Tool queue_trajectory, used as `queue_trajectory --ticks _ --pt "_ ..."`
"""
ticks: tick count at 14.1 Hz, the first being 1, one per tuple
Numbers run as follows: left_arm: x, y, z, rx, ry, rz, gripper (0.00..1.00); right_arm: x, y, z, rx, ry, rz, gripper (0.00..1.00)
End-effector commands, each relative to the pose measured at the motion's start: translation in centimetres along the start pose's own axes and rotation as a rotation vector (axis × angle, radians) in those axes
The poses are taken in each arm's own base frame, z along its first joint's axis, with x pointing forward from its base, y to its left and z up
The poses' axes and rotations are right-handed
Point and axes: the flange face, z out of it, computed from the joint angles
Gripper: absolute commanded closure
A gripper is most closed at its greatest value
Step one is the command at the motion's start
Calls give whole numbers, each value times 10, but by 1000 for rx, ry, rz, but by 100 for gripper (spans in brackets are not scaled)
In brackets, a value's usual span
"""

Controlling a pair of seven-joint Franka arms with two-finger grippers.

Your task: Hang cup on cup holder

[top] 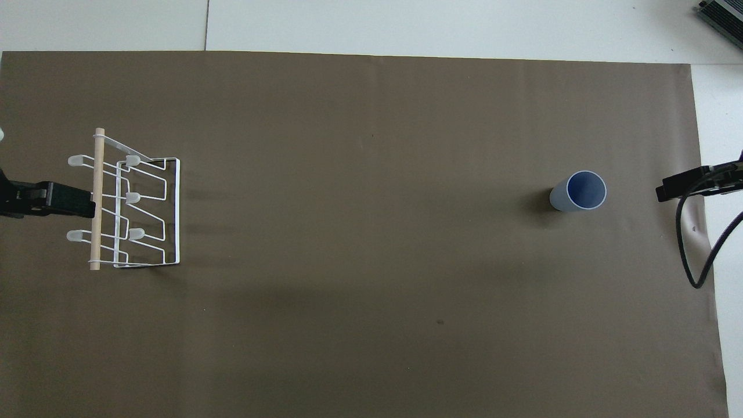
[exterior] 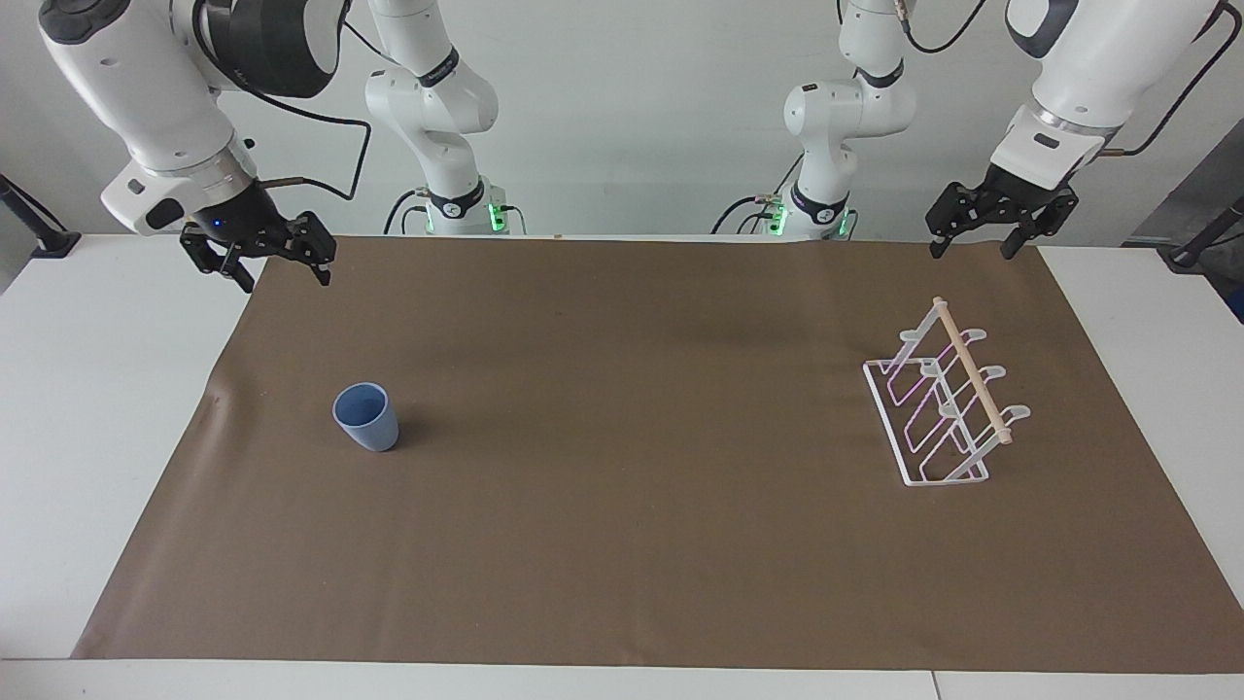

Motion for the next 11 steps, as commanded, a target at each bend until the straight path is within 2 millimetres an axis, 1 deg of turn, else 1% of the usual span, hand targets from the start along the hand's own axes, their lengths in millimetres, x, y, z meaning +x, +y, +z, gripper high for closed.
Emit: queue_trajectory --ticks 1,10,11 --pt "-4 -2 -6 6 -3 0 0 -3 -3 4 -7 -10 -1 0" --pt "-5 -2 -6 6 -2 0 0 -3 5 4 -8 4 -3 0" --pt "-5 -2 -6 6 -2 0 0 -1 6 8 -13 26 0 0"
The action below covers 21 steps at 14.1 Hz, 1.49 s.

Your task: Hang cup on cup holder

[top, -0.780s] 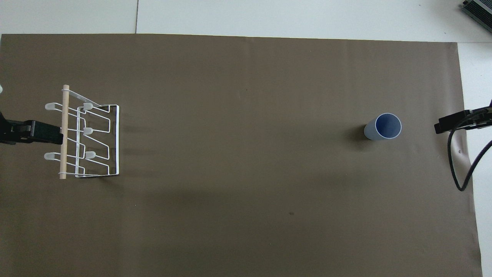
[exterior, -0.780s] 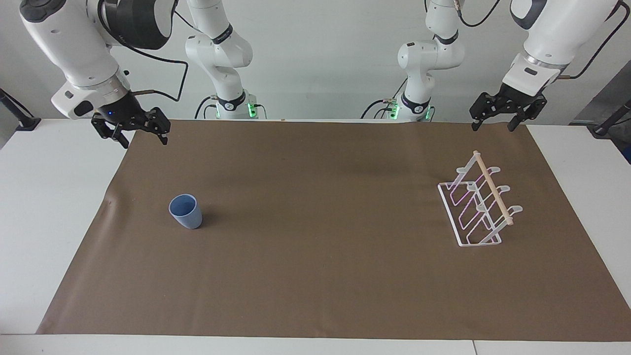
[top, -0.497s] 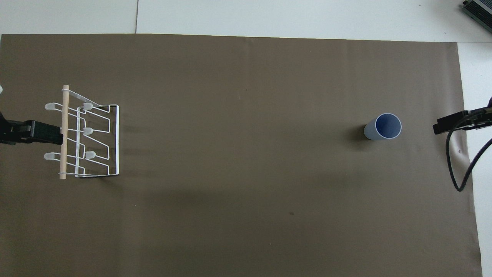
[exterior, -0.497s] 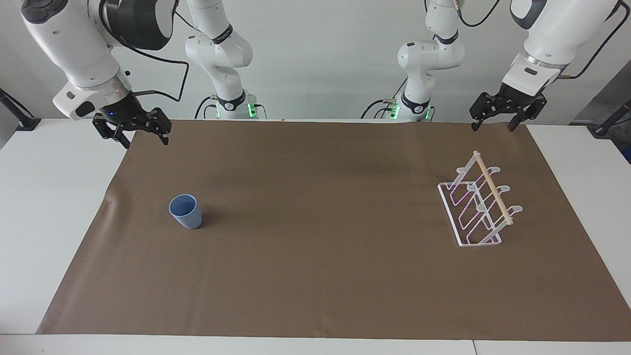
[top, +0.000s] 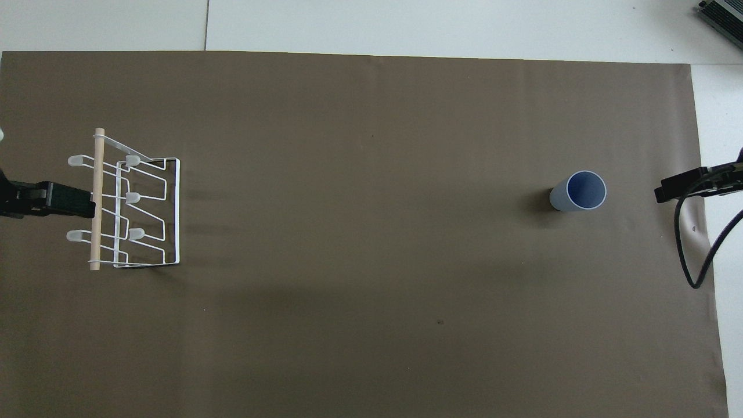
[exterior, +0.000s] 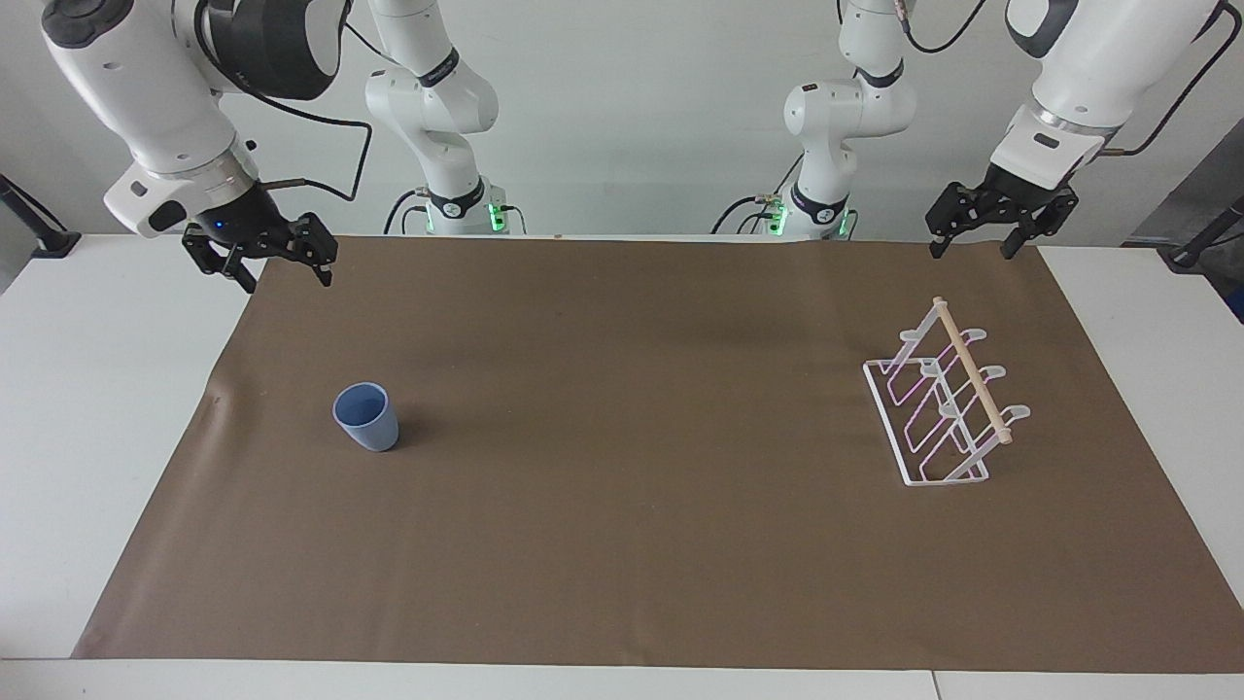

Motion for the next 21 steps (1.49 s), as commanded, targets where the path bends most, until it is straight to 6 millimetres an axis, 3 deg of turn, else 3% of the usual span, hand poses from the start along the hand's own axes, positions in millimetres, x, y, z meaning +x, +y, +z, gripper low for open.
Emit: queue_trajectory --ticks 1,4,12,17,21 --pt "-5 -2 -6 6 -3 0 0 2 2 12 -21 65 -6 0" --pt "-5 -2 -5 6 -5 0 0 8 2 48 -40 151 -1 0" --pt "-5 -2 -6 6 -3 0 0 19 8 136 -30 122 8 0" --pt "-5 -2 -5 6 -5 0 0 22 14 176 -39 170 16 0" --pt "-5 -2 -5 6 -5 0 0 19 14 197 -40 173 17 0"
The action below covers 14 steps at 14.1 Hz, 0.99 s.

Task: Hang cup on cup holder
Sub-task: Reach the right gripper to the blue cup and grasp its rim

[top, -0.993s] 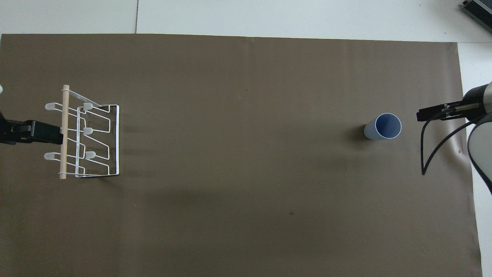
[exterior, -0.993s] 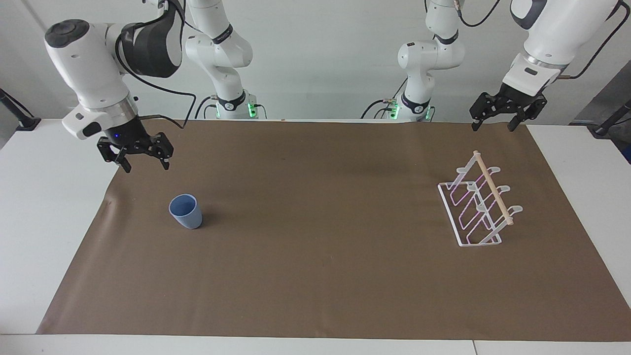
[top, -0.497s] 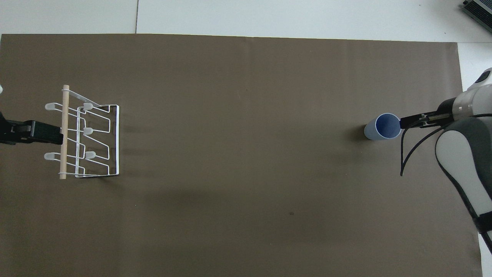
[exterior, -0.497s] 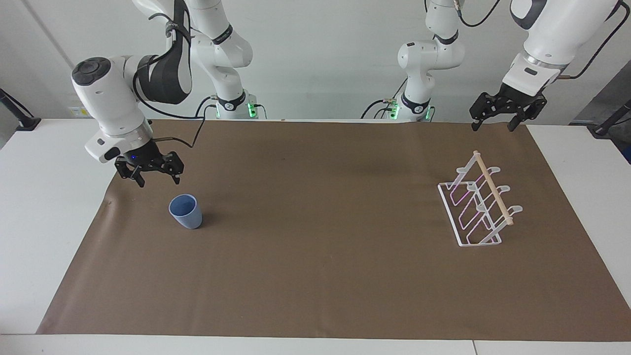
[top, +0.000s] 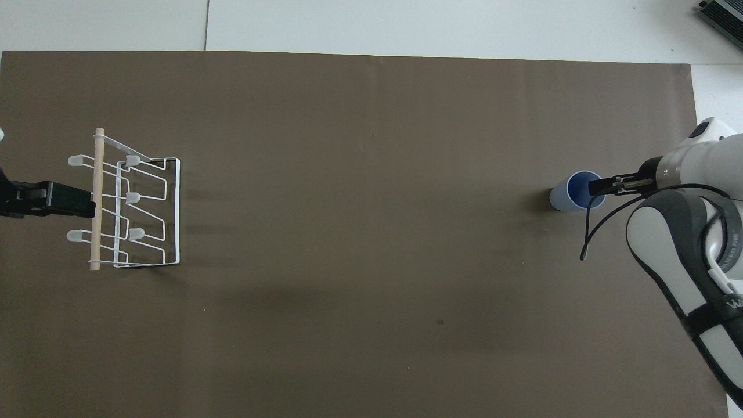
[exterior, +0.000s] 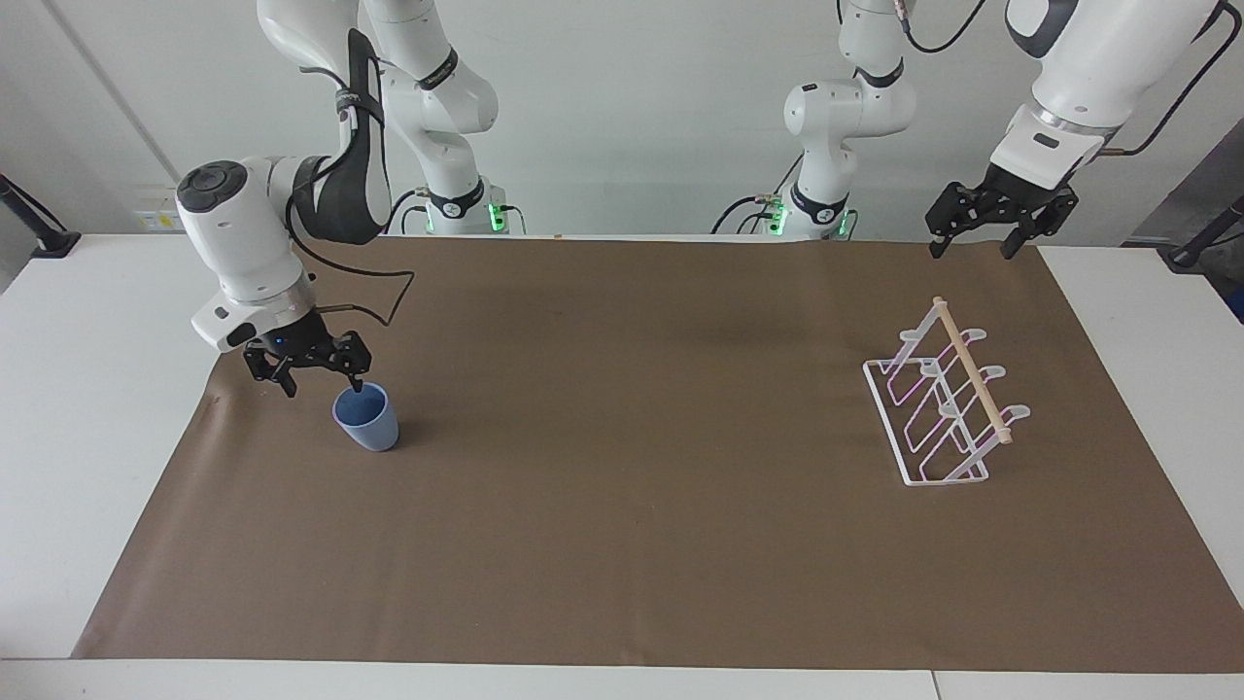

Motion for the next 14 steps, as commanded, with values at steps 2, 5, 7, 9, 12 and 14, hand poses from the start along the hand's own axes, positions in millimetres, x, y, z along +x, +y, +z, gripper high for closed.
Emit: queue_trajectory --ticks 2,5,7,9,12,14 --pt "-5 -2 -6 6 -2 0 0 -10 5 13 -15 39 10 0" --pt "-5 -2 -5 6 -5 0 0 -10 6 20 -13 34 15 0" --pt "-5 -3 -5 6 -5 -1 0 -11 6 24 -12 26 15 0" --pt "-5 -2 -5 6 -5 0 0 -18 6 31 -8 8 19 0" --pt "-5 -2 -5 6 -5 0 0 -22 11 40 -19 50 25 0" --pt "-4 -2 -6 6 1 -3 0 -24 13 43 -21 51 28 0"
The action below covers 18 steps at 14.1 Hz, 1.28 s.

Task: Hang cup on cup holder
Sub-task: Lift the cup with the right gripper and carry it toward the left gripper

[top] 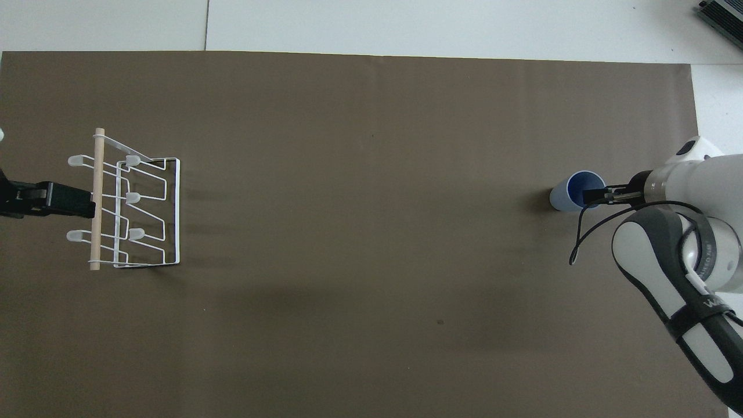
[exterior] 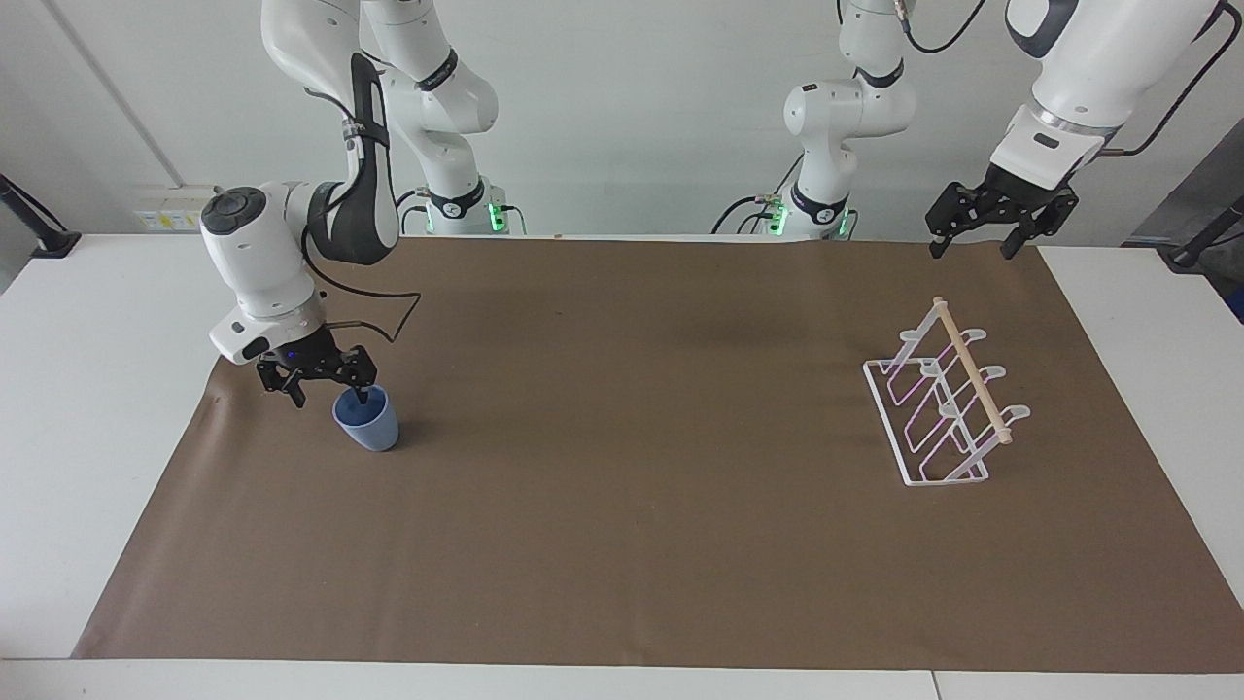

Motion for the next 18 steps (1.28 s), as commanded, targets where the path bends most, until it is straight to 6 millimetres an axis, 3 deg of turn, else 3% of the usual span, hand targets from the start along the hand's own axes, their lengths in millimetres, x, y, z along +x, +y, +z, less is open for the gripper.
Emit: queue_trajectory --ticks 1,3,4,11,15,18 --pt "-4 -2 -6 6 1 -1 0 -6 5 4 -9 11 8 0" --pt "-4 -2 -6 6 -3 -1 0 -6 5 5 -7 5 11 0" --pt "-5 -2 -6 6 -2 -1 0 -7 4 5 -7 1 10 6" --pt "-3 -2 -6 6 5 -5 0 -10 -10 5 8 -48 20 72" --pt "-5 -3 -6 6 -2 -9 0 -10 -10 4 10 -60 20 100" --pt "-5 -4 -6 6 -3 -75 0 -6 -11 2 10 -55 16 100"
